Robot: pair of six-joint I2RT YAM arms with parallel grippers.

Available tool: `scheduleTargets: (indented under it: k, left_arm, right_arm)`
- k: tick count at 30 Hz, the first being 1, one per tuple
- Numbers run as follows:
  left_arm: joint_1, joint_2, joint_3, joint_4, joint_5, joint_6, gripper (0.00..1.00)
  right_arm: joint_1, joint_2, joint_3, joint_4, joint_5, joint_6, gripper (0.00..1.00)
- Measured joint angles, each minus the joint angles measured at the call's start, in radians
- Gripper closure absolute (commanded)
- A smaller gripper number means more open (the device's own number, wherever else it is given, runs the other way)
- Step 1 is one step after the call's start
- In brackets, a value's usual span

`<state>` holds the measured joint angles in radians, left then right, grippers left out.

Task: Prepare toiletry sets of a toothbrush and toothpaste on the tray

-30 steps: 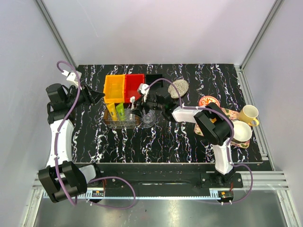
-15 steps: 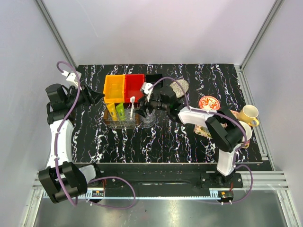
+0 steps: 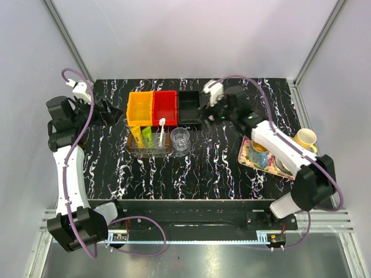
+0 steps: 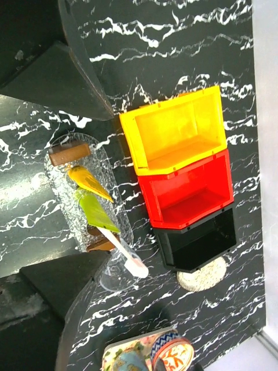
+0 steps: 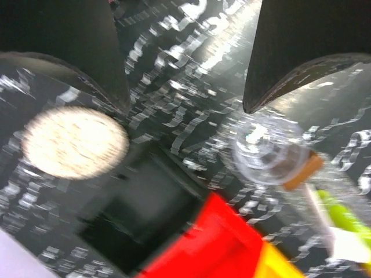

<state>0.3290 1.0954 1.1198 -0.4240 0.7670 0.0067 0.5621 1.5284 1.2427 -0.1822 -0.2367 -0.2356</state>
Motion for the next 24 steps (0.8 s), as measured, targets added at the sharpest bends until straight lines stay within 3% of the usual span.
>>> scheduleTargets:
  k: [1, 8, 17, 24]
  left_arm:
    - [0.002, -0.006, 0.003, -0.002, -0.015, -0.008, 0.01]
    - [0.003, -0.013, 0.047, -0.006, -0.095, -0.078, 0.01]
    - [0.004, -0.019, 0.107, -0.034, -0.19, -0.096, 0.01]
    - [0.004, -0.08, 0.085, -0.012, -0.226, -0.093, 0.01]
  right_arm:
    - [-0.041, -0.023, 0.014, -0.047, 0.011, -0.003, 0.01]
    - [-0.287, -0.219, 0.068, -0.168, 0.223, 0.009, 0.0]
    - [-0.281, -0.442, 0.066, -0.184, 0.525, 0.032, 0.0]
    - [-0.28, -0.441, 0.067, -0.185, 0.63, 0.089, 0.0]
